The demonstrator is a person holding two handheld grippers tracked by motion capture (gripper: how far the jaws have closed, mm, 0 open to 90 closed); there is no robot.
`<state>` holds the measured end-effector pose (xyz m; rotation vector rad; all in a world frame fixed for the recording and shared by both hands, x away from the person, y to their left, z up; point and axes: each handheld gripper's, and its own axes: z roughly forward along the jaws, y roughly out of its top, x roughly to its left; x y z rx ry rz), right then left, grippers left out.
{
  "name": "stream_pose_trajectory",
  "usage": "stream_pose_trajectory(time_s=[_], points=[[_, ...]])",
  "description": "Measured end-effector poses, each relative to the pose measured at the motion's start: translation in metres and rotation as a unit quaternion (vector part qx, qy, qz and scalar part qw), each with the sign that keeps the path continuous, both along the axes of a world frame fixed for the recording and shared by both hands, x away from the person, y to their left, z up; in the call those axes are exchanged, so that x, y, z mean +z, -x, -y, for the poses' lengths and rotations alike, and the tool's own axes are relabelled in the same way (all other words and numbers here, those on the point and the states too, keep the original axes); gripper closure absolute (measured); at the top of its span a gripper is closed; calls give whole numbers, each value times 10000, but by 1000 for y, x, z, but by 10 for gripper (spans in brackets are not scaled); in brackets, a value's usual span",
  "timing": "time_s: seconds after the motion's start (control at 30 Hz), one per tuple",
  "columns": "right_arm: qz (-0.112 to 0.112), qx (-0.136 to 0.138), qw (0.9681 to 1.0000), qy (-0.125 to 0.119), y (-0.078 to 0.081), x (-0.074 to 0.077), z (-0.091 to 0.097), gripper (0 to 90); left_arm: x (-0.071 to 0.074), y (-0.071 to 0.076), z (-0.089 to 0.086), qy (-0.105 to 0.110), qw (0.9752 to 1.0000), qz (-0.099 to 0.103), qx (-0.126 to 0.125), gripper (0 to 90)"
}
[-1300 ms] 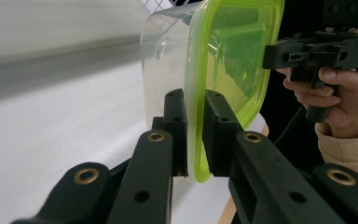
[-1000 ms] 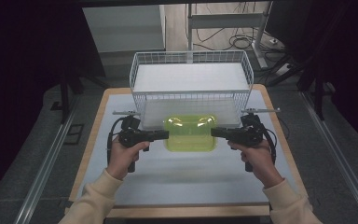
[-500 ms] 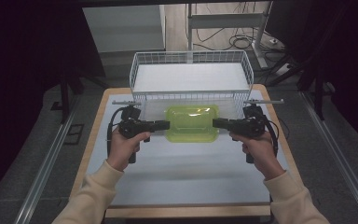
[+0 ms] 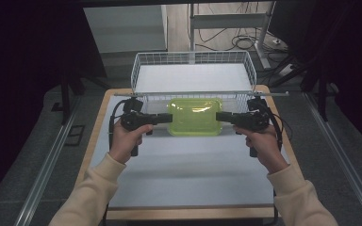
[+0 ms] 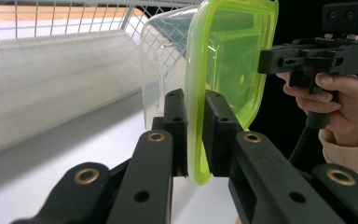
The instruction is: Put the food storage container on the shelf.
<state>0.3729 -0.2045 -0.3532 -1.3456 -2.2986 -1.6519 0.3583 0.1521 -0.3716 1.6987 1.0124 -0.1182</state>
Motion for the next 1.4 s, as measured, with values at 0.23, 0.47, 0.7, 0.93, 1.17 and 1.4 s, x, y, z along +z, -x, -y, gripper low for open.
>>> stream_pose_trajectory(time_s=[0.23,0.47,0.7,0.93,1.17,1.4], points=[[28,-21,10000,21,-9,11,-3,801,13,-10,-2,-42,10000,50,31,817],[95,-35,9999,43,-17,20,-5,802,20,-19,-4,-55,9999,91,39,817],[87,-77,9998,161,-26,27,-9,802,22,-29,-4,-73,9999,35,80,815],[123,-84,9996,222,-34,33,-13,802,24,-38,-7,-54,9999,16,147,814],[132,-131,9996,192,-42,37,-17,802,32,-45,-8,-162,9996,36,247,813],[185,-199,9994,216,-50,45,-19,802,41,-53,-8,-195,9994,43,287,812]])
